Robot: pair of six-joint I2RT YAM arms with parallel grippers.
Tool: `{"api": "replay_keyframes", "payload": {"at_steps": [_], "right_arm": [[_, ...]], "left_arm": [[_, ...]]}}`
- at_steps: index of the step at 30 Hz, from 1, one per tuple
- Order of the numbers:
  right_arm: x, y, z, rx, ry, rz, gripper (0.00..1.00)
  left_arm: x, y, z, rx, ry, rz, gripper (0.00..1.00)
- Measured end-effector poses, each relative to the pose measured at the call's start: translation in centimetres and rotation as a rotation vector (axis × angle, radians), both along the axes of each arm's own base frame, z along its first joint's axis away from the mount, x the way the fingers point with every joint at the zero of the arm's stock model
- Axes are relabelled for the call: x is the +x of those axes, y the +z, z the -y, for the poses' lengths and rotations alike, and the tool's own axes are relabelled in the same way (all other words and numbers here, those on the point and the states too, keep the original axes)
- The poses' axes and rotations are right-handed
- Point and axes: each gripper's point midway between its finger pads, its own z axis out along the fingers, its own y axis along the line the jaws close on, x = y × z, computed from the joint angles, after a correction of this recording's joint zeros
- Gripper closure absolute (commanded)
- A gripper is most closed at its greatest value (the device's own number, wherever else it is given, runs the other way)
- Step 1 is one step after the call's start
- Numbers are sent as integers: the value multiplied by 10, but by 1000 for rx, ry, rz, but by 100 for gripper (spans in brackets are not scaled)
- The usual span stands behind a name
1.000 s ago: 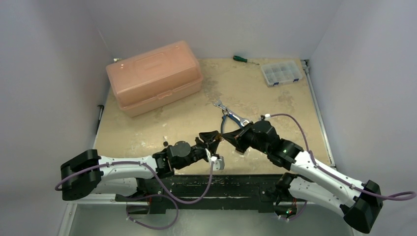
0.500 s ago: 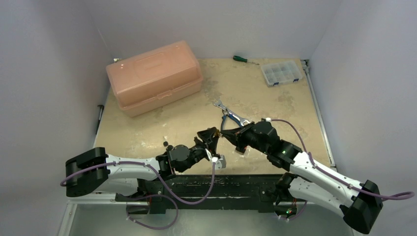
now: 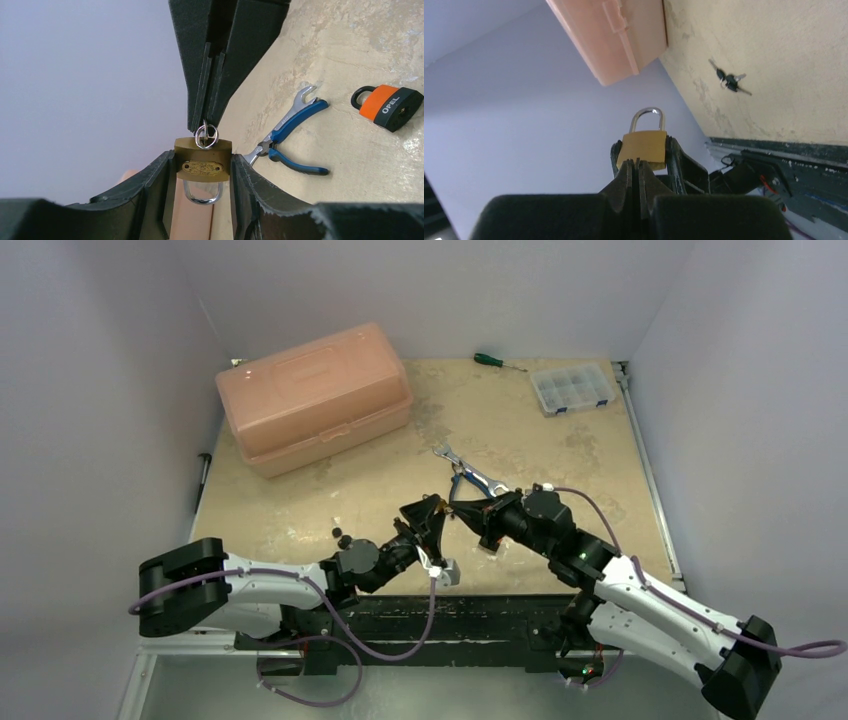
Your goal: Unlock with the key
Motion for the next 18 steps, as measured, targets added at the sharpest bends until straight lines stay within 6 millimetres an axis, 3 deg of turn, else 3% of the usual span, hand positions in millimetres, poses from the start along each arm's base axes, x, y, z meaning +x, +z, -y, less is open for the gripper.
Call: {"api": "replay_keyframes", "payload": {"at_steps": [7,18], "right_arm": [[-6,-1,0,88,2,-27,100],[1,-8,-11,151,5,-83,100]], "left_arm": [[-2,3,3,11,-5,39,100],[12,-7,-5,27,106,64,100]]}}
